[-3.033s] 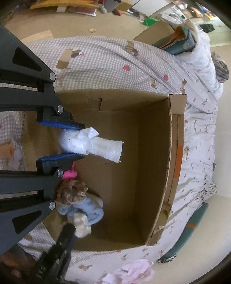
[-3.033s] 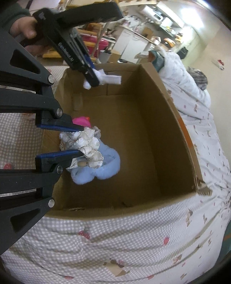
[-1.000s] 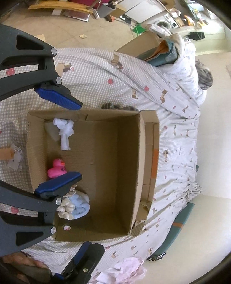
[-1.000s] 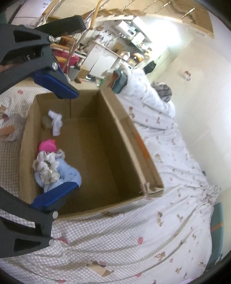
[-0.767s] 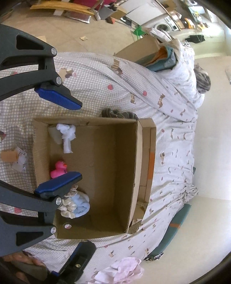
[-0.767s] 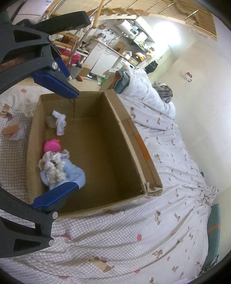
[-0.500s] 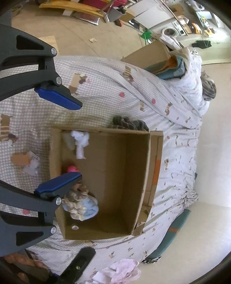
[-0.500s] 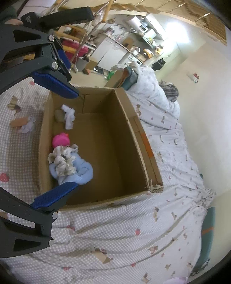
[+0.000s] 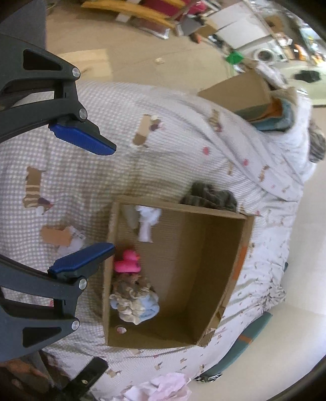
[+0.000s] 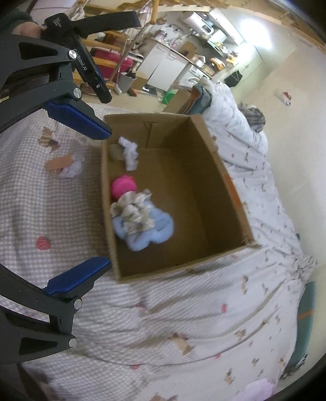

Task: Organize soft objects
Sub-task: 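Withdraw both grippers from the box toward the tan bottle and plastic bag, then grasp the tan cone-shaped bottle with the left gripper while the right grasps the clear plastic bag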

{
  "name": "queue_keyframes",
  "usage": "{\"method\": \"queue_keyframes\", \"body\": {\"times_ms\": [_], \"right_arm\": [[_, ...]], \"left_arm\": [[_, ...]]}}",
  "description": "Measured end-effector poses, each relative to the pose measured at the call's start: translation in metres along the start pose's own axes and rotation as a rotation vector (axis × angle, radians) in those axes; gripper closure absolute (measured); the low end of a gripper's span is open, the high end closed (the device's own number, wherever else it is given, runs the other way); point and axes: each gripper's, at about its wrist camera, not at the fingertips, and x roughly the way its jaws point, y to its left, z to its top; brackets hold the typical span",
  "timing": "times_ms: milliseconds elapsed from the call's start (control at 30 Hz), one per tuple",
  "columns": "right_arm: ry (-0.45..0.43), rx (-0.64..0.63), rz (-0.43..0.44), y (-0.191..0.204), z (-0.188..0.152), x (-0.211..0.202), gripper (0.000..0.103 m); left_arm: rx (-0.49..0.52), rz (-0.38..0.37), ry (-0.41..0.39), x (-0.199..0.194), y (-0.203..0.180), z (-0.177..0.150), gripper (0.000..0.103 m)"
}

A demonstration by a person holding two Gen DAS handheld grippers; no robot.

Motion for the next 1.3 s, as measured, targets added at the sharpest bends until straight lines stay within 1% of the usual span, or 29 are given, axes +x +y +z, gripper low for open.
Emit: {"method": "queue_keyframes", "body": {"times_ms": [67, 200, 267, 300, 367, 433, 500, 567, 633, 667, 700, 733, 767, 867, 1033, 1133, 1200, 1300], "right_arm": [[0.025, 0.017, 0.002, -0.002, -0.004, 0.003, 0.002], [0.088, 0.056, 0.001, -0.008, -0.012, 0.014, 0.002], [0.112, 0.063, -0.007, -0.009, -0.014, 0.02, 0.002], [0.121, 0.065, -0.011, -0.01, -0.014, 0.023, 0.002], [0.137, 0.072, -0.019, -0.011, -0.014, 0.029, 0.002], [0.148, 0.083, -0.025, -0.012, -0.014, 0.034, 0.002], [0.163, 0.09, -0.031, -0.013, -0.014, 0.039, 0.002], [0.178, 0.089, -0.038, -0.013, -0.015, 0.044, 0.002], [0.19, 0.084, -0.043, -0.013, -0.015, 0.049, 0.002], [0.195, 0.081, -0.046, -0.013, -0.016, 0.05, 0.002], [0.198, 0.078, -0.049, -0.012, -0.015, 0.052, 0.002], [0.2, 0.077, -0.051, -0.012, -0.016, 0.053, 0.002], [0.202, 0.077, -0.051, -0.012, -0.016, 0.054, 0.002], [0.204, 0.078, -0.051, -0.012, -0.015, 0.055, 0.002], [0.203, 0.086, -0.041, -0.011, -0.015, 0.055, 0.002], [0.227, 0.081, -0.028, -0.008, -0.016, 0.059, 0.002], [0.258, 0.083, -0.007, -0.004, -0.021, 0.063, 0.002], [0.313, 0.104, 0.047, 0.004, -0.028, 0.073, 0.002]], "left_arm": [[-0.039, -0.003, 0.045, 0.009, 0.007, -0.004, 0.033], [-0.117, -0.036, 0.146, 0.031, 0.018, -0.014, 0.036], [-0.122, -0.051, 0.206, 0.045, 0.015, -0.021, 0.036], [-0.118, -0.054, 0.222, 0.049, 0.013, -0.023, 0.036], [-0.098, -0.065, 0.264, 0.06, 0.005, -0.03, 0.038], [-0.072, -0.084, 0.294, 0.068, -0.003, -0.035, 0.041], [-0.028, -0.11, 0.339, 0.077, -0.017, -0.045, 0.045], [0.019, -0.111, 0.369, 0.085, -0.03, -0.054, 0.047], [0.063, -0.11, 0.401, 0.092, -0.042, -0.063, 0.054], [0.084, -0.107, 0.42, 0.096, -0.048, -0.067, 0.06], [0.093, -0.104, 0.426, 0.098, -0.05, -0.069, 0.067], [0.099, -0.101, 0.43, 0.1, -0.052, -0.07, 0.072], [0.104, -0.095, 0.433, 0.102, -0.054, -0.072, 0.079], [0.099, -0.111, 0.436, 0.101, -0.055, -0.073, 0.096], [0.089, -0.154, 0.394, 0.075, -0.05, -0.064, 0.098], [0.082, -0.135, 0.352, 0.053, -0.04, -0.057, 0.098], [0.044, -0.129, 0.338, 0.044, -0.03, -0.053, 0.098], [-0.014, -0.093, 0.314, 0.041, -0.011, -0.049, 0.098]]}}
